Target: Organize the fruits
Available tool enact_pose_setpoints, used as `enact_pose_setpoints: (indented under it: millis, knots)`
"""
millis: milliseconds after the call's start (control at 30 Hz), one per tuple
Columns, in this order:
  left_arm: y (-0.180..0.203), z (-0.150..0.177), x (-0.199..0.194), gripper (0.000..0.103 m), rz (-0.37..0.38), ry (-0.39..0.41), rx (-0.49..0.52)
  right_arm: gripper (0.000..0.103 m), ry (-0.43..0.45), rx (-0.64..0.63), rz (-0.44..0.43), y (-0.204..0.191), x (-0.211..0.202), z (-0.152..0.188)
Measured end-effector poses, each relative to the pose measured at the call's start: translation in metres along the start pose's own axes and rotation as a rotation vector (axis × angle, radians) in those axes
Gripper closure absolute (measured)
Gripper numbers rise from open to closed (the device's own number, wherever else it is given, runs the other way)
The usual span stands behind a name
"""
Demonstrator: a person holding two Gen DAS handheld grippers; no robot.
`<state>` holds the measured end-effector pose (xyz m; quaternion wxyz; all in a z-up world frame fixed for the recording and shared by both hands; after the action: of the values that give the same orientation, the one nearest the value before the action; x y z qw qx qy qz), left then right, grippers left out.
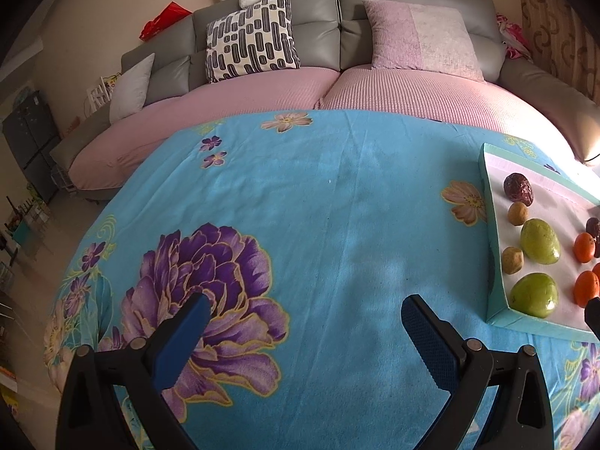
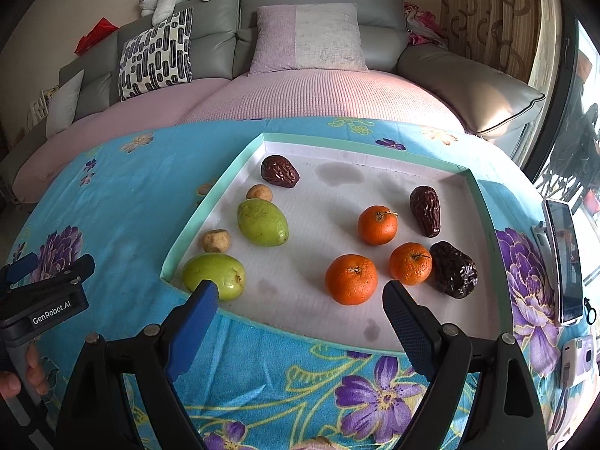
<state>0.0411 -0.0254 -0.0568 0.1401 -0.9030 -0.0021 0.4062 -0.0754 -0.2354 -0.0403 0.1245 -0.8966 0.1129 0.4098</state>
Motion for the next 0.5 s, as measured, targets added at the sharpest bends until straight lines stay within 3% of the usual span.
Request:
enact_pose_setpoints:
  millis: [267, 500]
  knots:
    - [-0.016, 0.015, -0.001, 0.000, 0.003, -0.013, -0.014, 0.013, -0.018, -0.029, 0.003, -0.010, -0.008, 0.020]
    - [-0.007, 0.016, 0.007, 0.000, 0.017, -0.027, 0.016, 0.013, -0.010, -0.027, 0.012, -0.008, -0.007, 0.016]
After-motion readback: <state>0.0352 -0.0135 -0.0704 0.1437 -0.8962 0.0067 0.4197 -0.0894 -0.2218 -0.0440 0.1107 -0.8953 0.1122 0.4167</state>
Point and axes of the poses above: each gripper's, at about its wrist camera, not at the fingertips, and x roughly the way its jaws point, y to its right, z to its underside, the point moved 8 cm from there along x, roughly the way its jaws point, and after that the axes turned 9 degrees about -z, right-handed, at the moved point
